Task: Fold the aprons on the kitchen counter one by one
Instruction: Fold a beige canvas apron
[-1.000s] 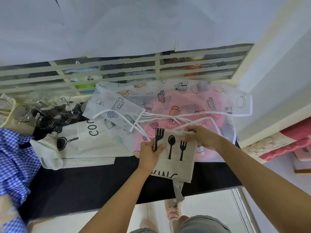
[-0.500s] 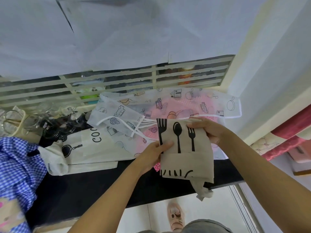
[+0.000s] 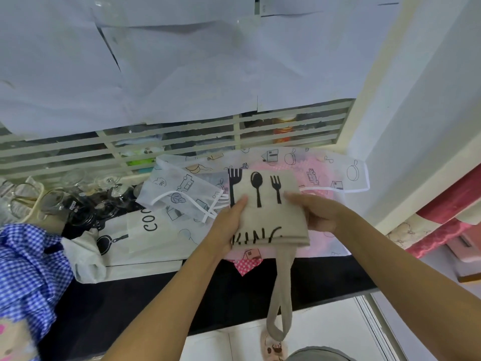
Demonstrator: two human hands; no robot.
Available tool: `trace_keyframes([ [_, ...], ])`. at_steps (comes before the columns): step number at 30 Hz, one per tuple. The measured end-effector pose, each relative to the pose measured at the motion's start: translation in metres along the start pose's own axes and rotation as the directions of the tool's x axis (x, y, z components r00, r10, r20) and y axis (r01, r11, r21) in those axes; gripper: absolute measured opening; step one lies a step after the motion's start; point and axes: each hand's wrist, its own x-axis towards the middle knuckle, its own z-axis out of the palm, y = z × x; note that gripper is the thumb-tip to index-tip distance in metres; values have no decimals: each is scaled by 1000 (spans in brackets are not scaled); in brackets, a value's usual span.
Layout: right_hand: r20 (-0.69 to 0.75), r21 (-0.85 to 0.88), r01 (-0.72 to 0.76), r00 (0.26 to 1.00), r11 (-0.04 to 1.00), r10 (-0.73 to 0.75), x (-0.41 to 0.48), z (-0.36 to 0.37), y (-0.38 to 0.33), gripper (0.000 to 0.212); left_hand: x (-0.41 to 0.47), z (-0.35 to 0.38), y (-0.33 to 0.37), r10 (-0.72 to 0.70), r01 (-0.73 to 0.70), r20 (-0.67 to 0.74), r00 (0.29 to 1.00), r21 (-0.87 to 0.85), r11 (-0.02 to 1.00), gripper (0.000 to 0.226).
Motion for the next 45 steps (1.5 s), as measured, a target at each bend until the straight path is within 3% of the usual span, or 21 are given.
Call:
trace_keyframes([
  [3, 72, -131, 74, 995, 989, -65, -1, 6, -22, 78, 9, -10, 33, 215, -203, -9, 977, 288, 936, 23],
  [5, 9, -223, 217, 975, 950, -221, -3, 16, -53, 57, 9, -16, 64, 384, -392, 109, 917, 434, 812, 11],
  [7, -73, -395, 386, 891, 834, -447, -6, 22, -80, 43, 7, -19, 98, 500, -518, 198, 843, 550, 655, 6],
  [9, -144, -509, 497, 756, 702, -639, -10, 25, -102, 32, 10, -21, 127, 641, -635, 305, 704, 676, 375, 4],
  [10, -144, -571, 552, 662, 608, -736, -16, 28, -109, 32, 11, -21, 139, 709, -673, 400, 580, 726, 141, 1],
  [12, 28, -717, 647, 400, 261, -916, -23, 30, -121, 35, 14, -21, 157, 753, -630, 561, 344, 732, -258, 7],
  [13, 127, -757, 645, 307, 108, -943, -24, 30, -121, 23, 10, -20, 162, 757, -604, 596, 268, 716, -351, 9],
  [14, 192, -766, 641, 296, 46, -936, -25, 30, -118, 18, 12, -22, 160, 763, -582, 607, 223, 710, -396, 12],
  [15, 181, -756, 649, 332, 85, -926, -23, 27, -110, 24, 14, -23, 153, 763, -565, 615, 201, 709, -422, 17],
  [17, 161, -724, 663, 432, 191, -888, -17, 19, -82, 33, 23, -25, 124, 754, -553, 609, 247, 727, -406, 26],
  [20, 152, -835, 505, 594, 219, -790, 7, -13, -21, 32, 35, -31, 61, 668, -536, 518, 534, 819, -207, 23],
  [23, -45, -926, 214, 755, 310, -655, 16, -44, 34, 69, 38, -34, -15, 356, -487, 559, 749, 828, -278, 44],
  [25, -63, -929, 137, 856, 344, -513, 10, -48, 69, 82, 50, -36, -62, 270, -436, 484, 832, 872, -222, 54],
  [28, 35, -932, 166, 926, 323, -375, 4, -30, 108, 99, 41, -21, -97, 198, -437, 452, 870, 892, -120, 49],
  [31, 127, -975, 181, 933, 133, -337, 7, 0, 134, 110, 27, 6, -103, 264, -415, 434, 861, 901, -129, 37],
  [33, 135, -985, 165, 916, 47, -378, 13, 12, 149, 104, 25, 18, -110, 252, -391, 410, 876, 912, -125, 51],
  [35, 77, -992, 114, 895, 59, -440, 17, 13, 161, 80, 22, 22, -116, 265, -421, 431, 862, 902, -100, 71],
  [38, 113, -992, 126, 898, 3, -425, 16, -1, 183, 79, 22, 6, -138, 232, -361, 415, 880, 901, -240, 66],
  [42, 130, -987, 159, 898, 35, -421, 16, -17, 198, 79, 26, -28, -161, 189, -388, 455, 870, 869, -306, 73],
  [43, 120, -986, 158, 898, 56, -424, 15, -17, 194, 71, 29, -34, -159, 160, -434, 482, 862, 863, -259, 72],
  [45, 100, -982, 156, 909, 108, -404, 14, -19, 183, 57, 31, -43, -154, 157, -526, 524, 837, 850, -38, 63],
])
